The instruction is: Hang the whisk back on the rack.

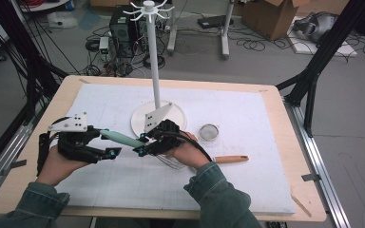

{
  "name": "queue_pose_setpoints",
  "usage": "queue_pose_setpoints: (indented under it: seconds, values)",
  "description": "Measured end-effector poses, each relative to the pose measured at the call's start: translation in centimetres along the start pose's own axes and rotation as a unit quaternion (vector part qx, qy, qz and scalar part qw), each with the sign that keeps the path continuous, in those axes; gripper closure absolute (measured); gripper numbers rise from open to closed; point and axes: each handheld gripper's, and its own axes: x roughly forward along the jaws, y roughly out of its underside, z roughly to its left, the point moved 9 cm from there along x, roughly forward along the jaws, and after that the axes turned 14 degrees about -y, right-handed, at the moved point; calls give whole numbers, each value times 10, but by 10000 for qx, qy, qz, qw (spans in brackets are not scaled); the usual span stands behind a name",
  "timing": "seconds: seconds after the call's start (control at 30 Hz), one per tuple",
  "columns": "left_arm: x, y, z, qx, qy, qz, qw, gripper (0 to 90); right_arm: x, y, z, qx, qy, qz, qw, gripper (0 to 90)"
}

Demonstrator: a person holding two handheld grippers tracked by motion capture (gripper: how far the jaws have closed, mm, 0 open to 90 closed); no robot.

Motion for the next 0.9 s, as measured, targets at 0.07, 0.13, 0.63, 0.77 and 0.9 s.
queue_pose_setpoints:
  seconds: [0.07,0.13,0.63,0.77,0.9]
  values:
    - [1,-4,0,11,22,-28,10000,420,1,-1,0,10,-5,-63,10000,693]
    - [3,-8,-1,-18,60,-63,10000,436,1,-3,0,26,-5,-133,9999,693]
    - [7,-20,-9,-47,359,-200,9991,656,7,-9,2,19,-9,-349,9994,687]
    - [8,-21,-9,-50,360,-160,9992,659,6,-9,2,61,22,-334,9994,681]
    - [9,-24,-10,-45,314,-89,9995,660,4,-12,4,106,65,-383,9992,659]
